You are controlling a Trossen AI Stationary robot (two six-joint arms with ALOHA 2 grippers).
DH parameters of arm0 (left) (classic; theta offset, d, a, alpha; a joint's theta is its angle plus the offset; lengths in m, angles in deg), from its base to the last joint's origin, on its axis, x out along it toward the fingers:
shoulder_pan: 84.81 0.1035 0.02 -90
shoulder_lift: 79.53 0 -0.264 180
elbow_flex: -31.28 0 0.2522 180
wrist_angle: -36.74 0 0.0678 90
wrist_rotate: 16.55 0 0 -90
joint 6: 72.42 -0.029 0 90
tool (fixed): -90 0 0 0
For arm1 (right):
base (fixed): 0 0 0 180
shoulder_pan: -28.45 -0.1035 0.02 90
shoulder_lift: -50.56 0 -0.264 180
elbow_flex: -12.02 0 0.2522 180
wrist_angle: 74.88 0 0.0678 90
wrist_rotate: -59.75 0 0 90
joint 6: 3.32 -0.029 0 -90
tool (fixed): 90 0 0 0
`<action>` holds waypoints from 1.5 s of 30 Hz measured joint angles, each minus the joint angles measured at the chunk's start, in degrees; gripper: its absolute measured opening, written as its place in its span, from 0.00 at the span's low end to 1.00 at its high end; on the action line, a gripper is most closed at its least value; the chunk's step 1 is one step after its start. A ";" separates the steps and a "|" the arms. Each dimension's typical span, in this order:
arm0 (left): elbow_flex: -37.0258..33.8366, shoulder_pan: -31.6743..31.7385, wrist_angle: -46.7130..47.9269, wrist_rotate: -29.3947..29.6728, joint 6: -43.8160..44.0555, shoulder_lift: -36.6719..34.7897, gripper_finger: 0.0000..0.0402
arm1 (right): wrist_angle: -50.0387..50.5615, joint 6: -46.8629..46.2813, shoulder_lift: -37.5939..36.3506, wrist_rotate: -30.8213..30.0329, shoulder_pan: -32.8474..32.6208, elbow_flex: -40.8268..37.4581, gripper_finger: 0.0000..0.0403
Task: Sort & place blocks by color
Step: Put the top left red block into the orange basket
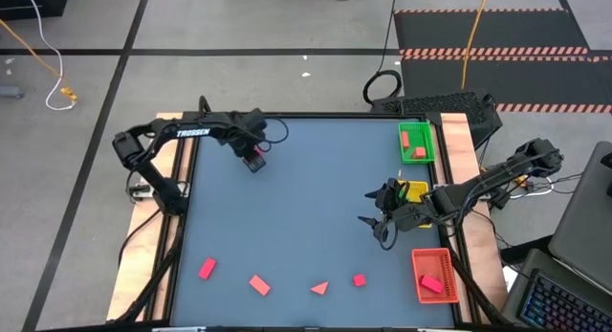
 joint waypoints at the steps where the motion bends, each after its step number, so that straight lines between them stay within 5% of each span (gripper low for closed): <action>1: 0.62 -0.41 -0.17 -1.41 0.02 -0.04 0.31 | 0.00 0.00 0.00 0.00 0.00 0.00 0.86; 10: 4.57 -10.34 -9.05 -14.93 2.06 -0.06 0.31 | -6.52 2.17 0.00 -2.16 0.00 -0.88 0.86; 18: 5.61 -24.59 -30.72 -18.51 5.25 -0.10 0.31 | -58.06 15.33 0.47 -2.93 1.05 -15.31 0.86; 22: 5.63 -30.17 -40.17 -17.51 7.11 -0.10 0.31 | -72.27 19.51 1.28 -2.78 1.01 -20.30 0.86; 29: 5.63 -36.41 -49.82 -5.28 8.13 -0.10 0.31 | -70.63 23.97 7.77 1.49 0.85 -14.41 0.86; 45: 5.61 -41.27 -52.32 0.45 5.39 -0.14 0.31 | -70.66 29.94 24.11 4.75 3.96 0.61 0.86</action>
